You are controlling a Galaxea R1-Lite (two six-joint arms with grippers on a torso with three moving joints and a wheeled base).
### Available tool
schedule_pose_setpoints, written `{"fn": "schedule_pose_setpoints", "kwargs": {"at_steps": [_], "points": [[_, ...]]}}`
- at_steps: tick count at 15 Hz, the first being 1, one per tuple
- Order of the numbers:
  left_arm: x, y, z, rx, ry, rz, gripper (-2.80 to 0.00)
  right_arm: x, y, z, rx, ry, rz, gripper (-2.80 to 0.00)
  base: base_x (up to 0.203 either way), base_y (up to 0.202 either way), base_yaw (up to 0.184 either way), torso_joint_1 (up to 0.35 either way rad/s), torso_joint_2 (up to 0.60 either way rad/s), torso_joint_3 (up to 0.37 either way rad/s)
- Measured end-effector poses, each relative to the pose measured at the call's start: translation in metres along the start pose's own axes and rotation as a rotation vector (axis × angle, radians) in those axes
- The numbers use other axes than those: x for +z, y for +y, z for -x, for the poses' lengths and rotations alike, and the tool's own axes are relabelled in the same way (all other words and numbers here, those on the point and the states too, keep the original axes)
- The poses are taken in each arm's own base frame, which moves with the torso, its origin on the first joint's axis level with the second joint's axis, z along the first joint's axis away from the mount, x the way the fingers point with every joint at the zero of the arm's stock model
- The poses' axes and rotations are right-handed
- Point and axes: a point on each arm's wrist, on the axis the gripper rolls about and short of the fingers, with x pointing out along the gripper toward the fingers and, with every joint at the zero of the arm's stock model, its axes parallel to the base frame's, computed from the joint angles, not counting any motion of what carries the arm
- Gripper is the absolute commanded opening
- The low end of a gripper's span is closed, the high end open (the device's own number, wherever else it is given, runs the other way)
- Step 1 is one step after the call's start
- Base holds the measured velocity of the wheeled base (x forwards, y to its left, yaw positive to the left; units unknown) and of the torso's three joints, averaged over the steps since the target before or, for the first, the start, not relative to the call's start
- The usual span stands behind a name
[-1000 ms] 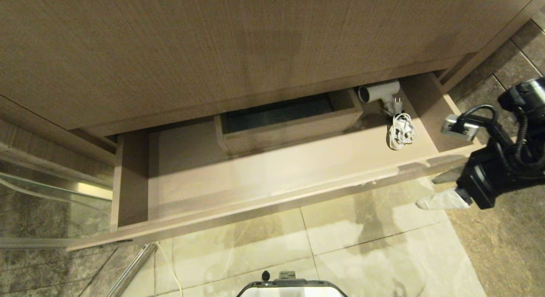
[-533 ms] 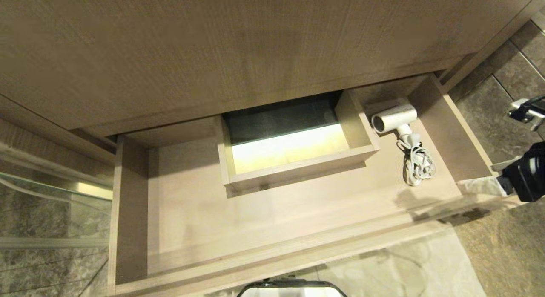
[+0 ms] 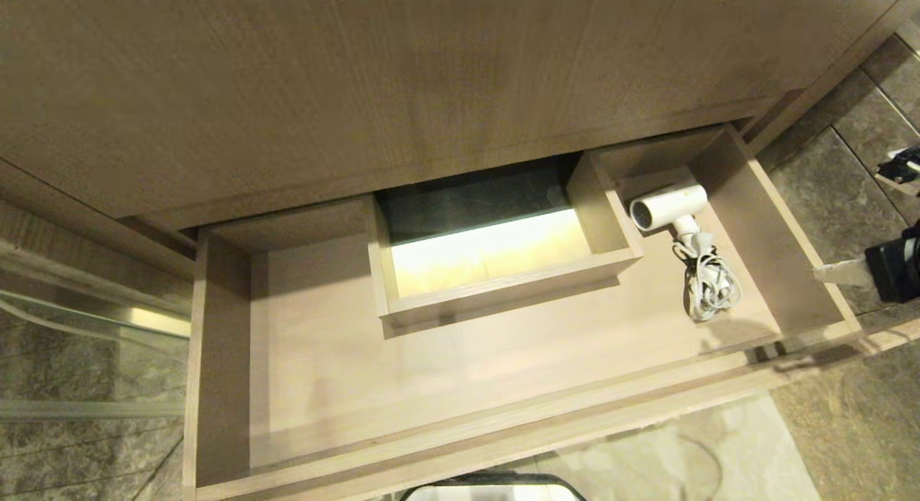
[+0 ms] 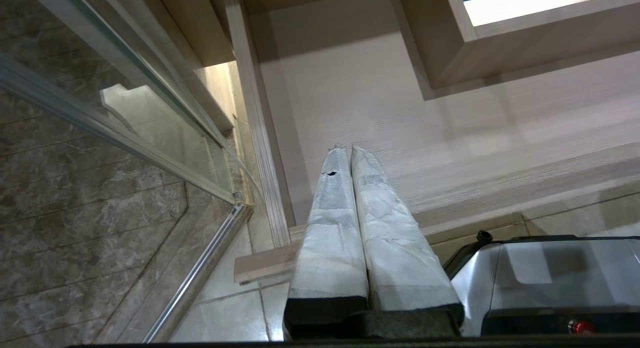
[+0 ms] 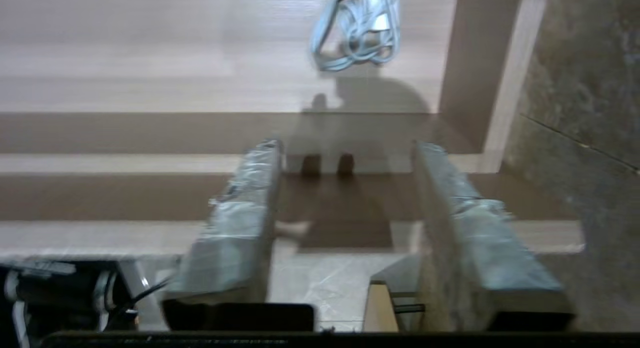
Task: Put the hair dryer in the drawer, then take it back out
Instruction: Take the hairdryer out
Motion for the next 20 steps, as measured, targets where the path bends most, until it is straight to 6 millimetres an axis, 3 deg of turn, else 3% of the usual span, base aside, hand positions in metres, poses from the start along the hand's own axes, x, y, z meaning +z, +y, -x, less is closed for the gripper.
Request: {"fn": "schedule_pose_setpoints", "kwargs": {"at_steps": [5,9,12,13,16,20], "points": [[0.0,0.0,0.0,0.0,0.0,0.0,-2.8,0.022,-0.03,-0.051,-0.088,0.029,-0.069,-2.8,0.0,0.0,0.0,0.0,0.0,0.0],[0.0,0.0,0.0,0.0,0.0,0.0,-2.8,0.051,-0.052,-0.115,-0.094,-0.001,-0.123,-2.8,0.0,0.0,0.0,0.0,0.0,0.0],[0.0,0.0,0.0,0.0,0.0,0.0,-2.8,0.064,-0.055,-0.166,-0.039,-0.062,-0.125,-2.8,0.0,0.0,0.0,0.0,0.0,0.0],[0.0,0.0,0.0,0.0,0.0,0.0,-2.8,0.064,-0.052,-0.181,0.01,-0.074,-0.096,0.0,0.0,0.0,0.0,0.0,0.0,0.0],[0.0,0.0,0.0,0.0,0.0,0.0,-2.8,0.055,-0.047,-0.208,0.058,-0.043,0.053,0.0,0.0,0.0,0.0,0.0,0.0,0.0],[0.0,0.0,0.0,0.0,0.0,0.0,-2.8,0.051,-0.047,-0.225,0.067,-0.031,0.071,0.0,0.0,0.0,0.0,0.0,0.0,0.0]]}}
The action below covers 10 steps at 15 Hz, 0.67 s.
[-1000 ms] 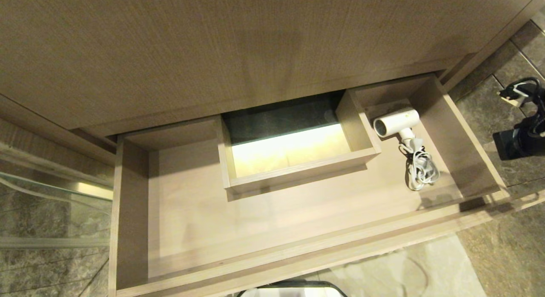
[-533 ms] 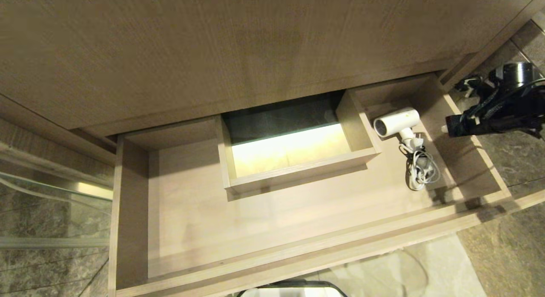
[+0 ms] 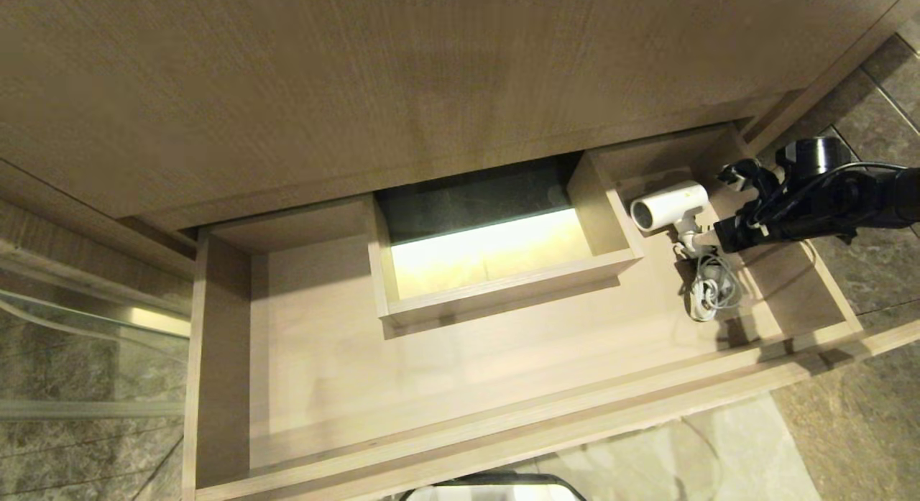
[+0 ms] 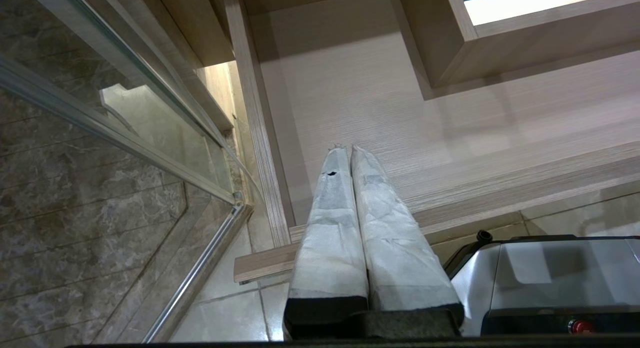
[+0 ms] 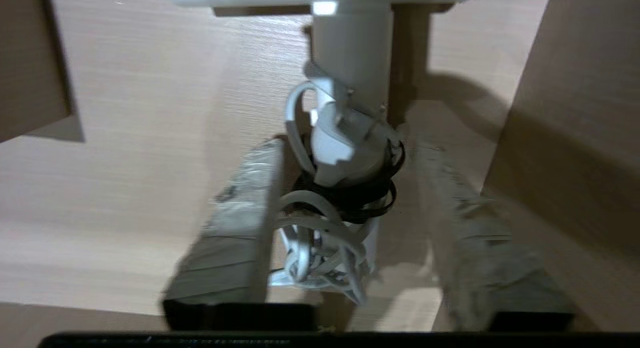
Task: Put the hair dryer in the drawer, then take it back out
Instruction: Take the hairdryer out
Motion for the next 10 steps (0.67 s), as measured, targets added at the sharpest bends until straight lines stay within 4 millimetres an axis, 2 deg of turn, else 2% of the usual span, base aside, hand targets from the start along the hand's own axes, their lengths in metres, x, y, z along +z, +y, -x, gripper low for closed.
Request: {"fn": "schedule_pose_setpoints", "kwargs": {"at_steps": [10], "points": [[0.0,0.0,0.0,0.0,0.0,0.001,-2.8,-0.023,-0.001,-0.055,0.024,0.046,-0.023,0.0,0.0,0.0,0.0,0.0,0.0,0.0]]}}
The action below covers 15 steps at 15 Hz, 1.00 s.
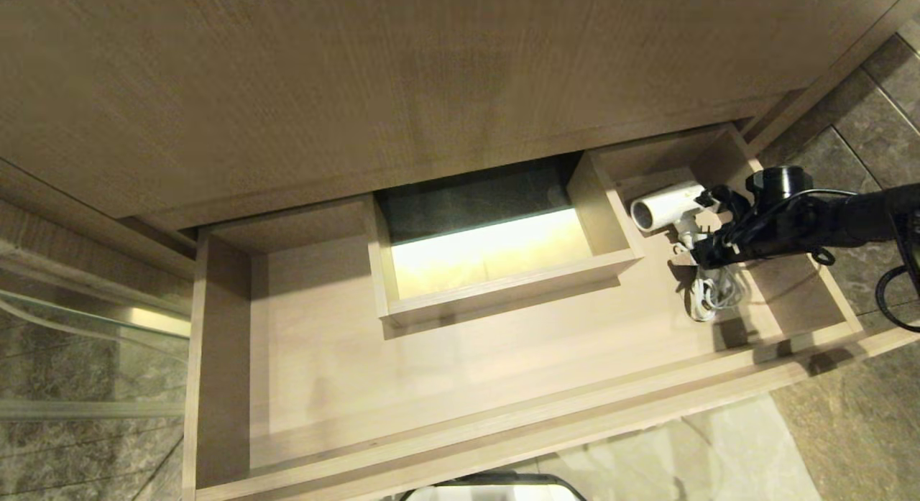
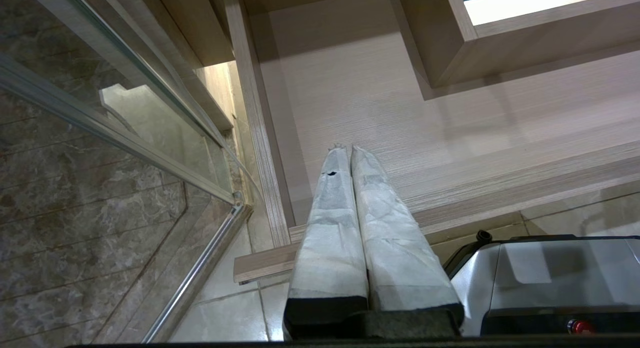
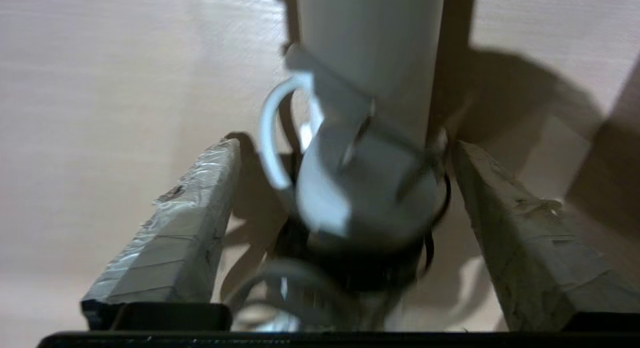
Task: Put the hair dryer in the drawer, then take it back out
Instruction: Take the hairdryer out
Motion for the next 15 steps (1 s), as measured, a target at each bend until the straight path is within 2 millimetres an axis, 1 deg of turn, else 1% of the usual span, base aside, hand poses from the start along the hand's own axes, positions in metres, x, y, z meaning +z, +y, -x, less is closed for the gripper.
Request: {"fn": "schedule_pose_setpoints", "kwargs": {"at_steps": [2,3,6,9,11,12,15], "points": [[0.0,0.0,0.0,0.001,0.0,-0.001,-2.8,0.0,-0.001,-0.009,-0.01,-0.03,0.008,0.0,0.0,0.0,0.0,0.0,0.0,0.0],[0.0,0.0,0.0,0.0,0.0,-0.001,-2.8,-0.001,-0.001,-0.012,-0.013,-0.038,0.01,-2.8,0.0,0.0,0.0,0.0,0.0,0.0],[0.0,0.0,0.0,0.0,0.0,-0.001,-2.8,-0.002,-0.001,-0.014,-0.011,-0.037,0.0,-2.8,0.0,0.0,0.0,0.0,0.0,0.0],[0.0,0.0,0.0,0.0,0.0,-0.001,-2.8,0.004,-0.001,-0.003,-0.015,-0.039,0.001,-2.8,0.0,0.0,0.0,0.0,0.0,0.0],[0.0,0.0,0.0,0.0,0.0,-0.001,-2.8,0.014,0.0,0.016,-0.022,-0.05,0.003,-2.8,0.0,0.0,0.0,0.0,0.0,0.0],[0.0,0.0,0.0,0.0,0.0,0.0,-2.8,0.021,0.0,0.029,-0.029,-0.061,0.005,-2.8,0.0,0.0,0.0,0.0,0.0,0.0],[0.0,0.0,0.0,-0.001,0.0,-0.001,-2.8,0.038,0.004,0.078,-0.042,-0.087,0.002,-2.8,0.0,0.0,0.0,0.0,0.0,0.0]]}}
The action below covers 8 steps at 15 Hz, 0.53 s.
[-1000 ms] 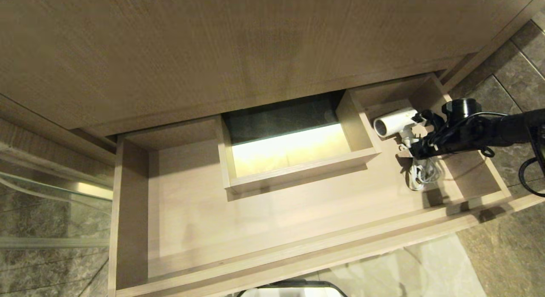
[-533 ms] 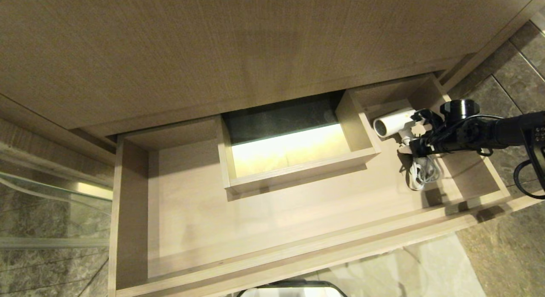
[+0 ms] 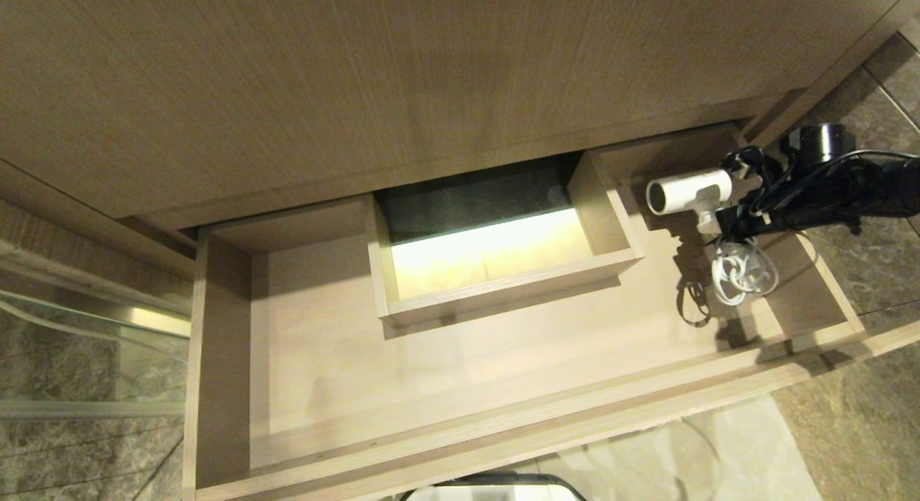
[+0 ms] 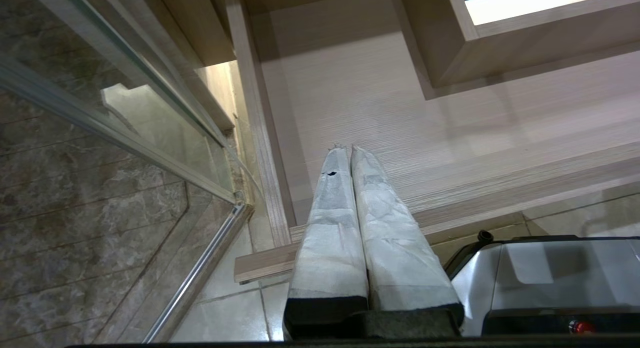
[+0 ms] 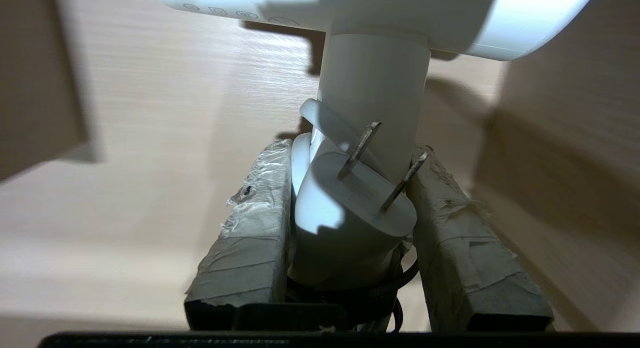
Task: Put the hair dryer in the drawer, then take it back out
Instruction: Take the hairdryer out, then place it on the countertop
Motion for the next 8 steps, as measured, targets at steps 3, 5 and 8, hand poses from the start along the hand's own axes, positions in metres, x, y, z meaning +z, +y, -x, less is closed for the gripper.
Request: {"fn": "schedule_pose_setpoints", "kwargs": {"at_steps": [3,5,8], "points": [[0.0,0.0,0.0,0.001,0.0,0.0,-2.8,0.007,0.008,0.058,-0.006,0.004,-0.006,-2.8,0.0,0.0,0.0,0.0,0.0,0.0],[0.0,0.0,0.0,0.001,0.0,0.0,-2.8,0.003,0.019,0.098,-0.001,0.026,-0.01,-2.8,0.0,0.0,0.0,0.0,0.0,0.0],[0.0,0.0,0.0,0.001,0.0,0.0,-2.8,-0.007,0.038,0.156,-0.01,0.03,-0.01,-2.8,0.0,0.0,0.0,0.0,0.0,0.0]]}}
